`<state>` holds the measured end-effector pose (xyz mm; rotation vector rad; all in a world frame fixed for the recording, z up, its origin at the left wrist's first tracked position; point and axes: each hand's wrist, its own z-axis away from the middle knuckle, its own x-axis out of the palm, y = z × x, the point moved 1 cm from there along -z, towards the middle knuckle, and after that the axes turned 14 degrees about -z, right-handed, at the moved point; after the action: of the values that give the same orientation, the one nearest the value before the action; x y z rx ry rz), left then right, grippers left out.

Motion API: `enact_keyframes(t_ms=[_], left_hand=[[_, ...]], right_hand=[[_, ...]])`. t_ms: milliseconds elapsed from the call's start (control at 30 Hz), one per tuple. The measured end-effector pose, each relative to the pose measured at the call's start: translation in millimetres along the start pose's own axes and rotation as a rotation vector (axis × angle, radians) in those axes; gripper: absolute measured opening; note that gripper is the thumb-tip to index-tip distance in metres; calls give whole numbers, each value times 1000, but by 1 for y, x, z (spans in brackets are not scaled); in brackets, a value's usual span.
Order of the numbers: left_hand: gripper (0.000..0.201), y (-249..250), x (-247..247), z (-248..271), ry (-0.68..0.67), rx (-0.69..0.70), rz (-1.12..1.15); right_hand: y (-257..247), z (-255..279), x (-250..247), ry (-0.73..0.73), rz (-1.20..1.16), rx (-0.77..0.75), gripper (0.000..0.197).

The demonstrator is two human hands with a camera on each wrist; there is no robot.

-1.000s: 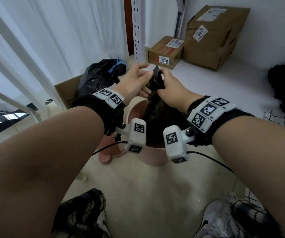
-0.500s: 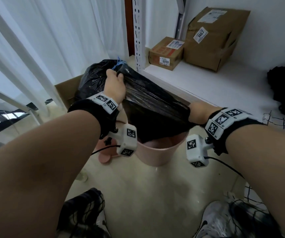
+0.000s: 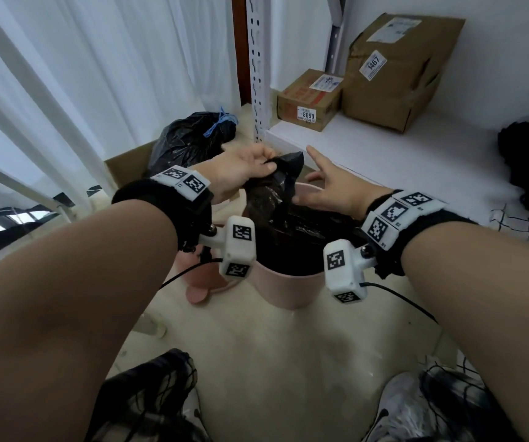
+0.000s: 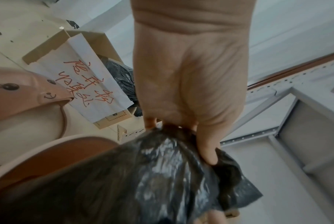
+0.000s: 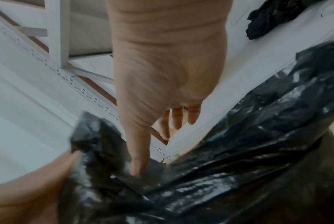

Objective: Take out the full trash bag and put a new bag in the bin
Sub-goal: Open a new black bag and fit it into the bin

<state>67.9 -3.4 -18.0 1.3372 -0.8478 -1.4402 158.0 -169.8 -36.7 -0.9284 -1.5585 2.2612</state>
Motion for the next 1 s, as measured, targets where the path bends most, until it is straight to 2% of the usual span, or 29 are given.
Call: enact_keyframes(t_ms=[67,167,267,433,467,533,567,600,667,700,800,867,933,1000], left_hand=[[19,3,-4,3,-14,-4,-12],[20,4,-10,4,5,-14,-45],[18,-1,-15,3,55,-49,-75],[15,-10,-21,-3,428,-29,-318],[8,-9,-21,-5,451,-14,-398],[8,-4,-19,-6,439,37,-525],[9,0,-16,-6,398,61,-507],[7,4,-12,-4,336,72,-441],[15,11,-6,-2,247,98,-305],[20,11,-5,-3,257,103,-282],[12,8,-13,-7,489,42,-458],[10,0,-18,-9,583,-41,-573],[23,-5,-17,-10,567,-136,-561],[29,-1,-5,-9,440,-164,-423]], right_hand=[[2,-1,-5,-36,64,-2,85],[2,-1,-8,-114,-16,56,39],[2,1,-5,-102,-121,100,19],[-7,-2,2,60,-97,7,21],[-9,-3,3,83,-106,5,29],[-12,-4,6,80,-128,-5,65],[-13,-5,8,48,-157,-24,77],[-13,-4,11,15,-195,-63,80],[-14,-4,14,4,-207,-99,68],[-14,-4,13,23,-171,-92,59],[-14,-7,12,84,34,-56,30],[-13,-10,10,151,141,-46,15],[-14,-10,8,258,271,-46,17],[-19,-10,6,375,344,-73,10]])
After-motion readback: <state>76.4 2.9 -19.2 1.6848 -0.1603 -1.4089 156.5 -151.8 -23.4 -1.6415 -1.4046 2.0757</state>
